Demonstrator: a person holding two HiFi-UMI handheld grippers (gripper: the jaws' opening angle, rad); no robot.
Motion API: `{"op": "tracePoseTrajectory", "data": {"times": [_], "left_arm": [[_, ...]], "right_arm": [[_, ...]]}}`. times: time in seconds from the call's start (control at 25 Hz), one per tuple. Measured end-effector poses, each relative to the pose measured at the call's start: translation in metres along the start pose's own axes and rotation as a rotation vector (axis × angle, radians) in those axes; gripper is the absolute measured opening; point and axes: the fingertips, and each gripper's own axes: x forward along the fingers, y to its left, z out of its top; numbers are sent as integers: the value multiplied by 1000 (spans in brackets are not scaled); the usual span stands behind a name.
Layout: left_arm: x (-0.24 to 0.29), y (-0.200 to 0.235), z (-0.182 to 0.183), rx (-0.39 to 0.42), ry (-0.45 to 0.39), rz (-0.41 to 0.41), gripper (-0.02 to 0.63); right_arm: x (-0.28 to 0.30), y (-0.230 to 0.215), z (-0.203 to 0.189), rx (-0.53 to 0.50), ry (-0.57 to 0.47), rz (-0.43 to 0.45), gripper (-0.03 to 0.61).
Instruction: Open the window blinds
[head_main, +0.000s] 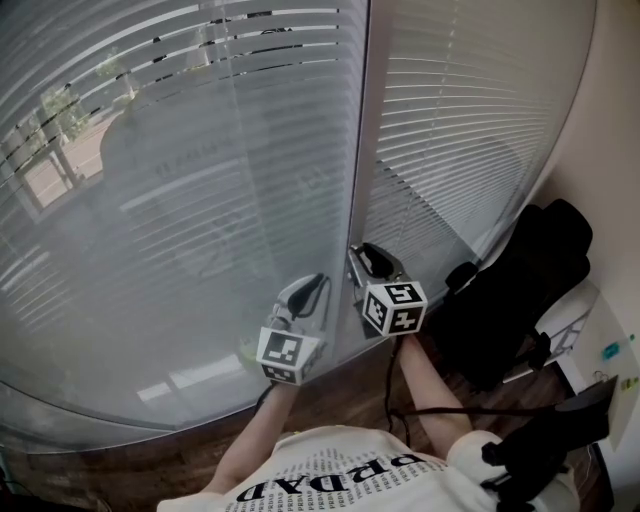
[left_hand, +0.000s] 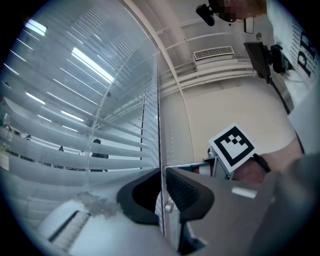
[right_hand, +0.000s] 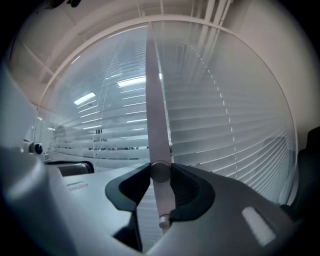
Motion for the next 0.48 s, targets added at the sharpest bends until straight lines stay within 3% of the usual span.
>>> {"op": "tracePoseTrajectory", "data": {"times": [0.12, 0.2, 0.48], "left_arm": [[1, -2, 0, 2, 0, -4, 26], [1, -2, 1, 2, 0, -7, 26], [1, 1, 2, -6, -3, -5, 26]], "right_arm": [[0, 0, -1, 22, -2, 8, 133], [-1, 0, 0, -64, 2, 4, 135], [-11, 13, 5, -697, 68, -18, 166]]}}
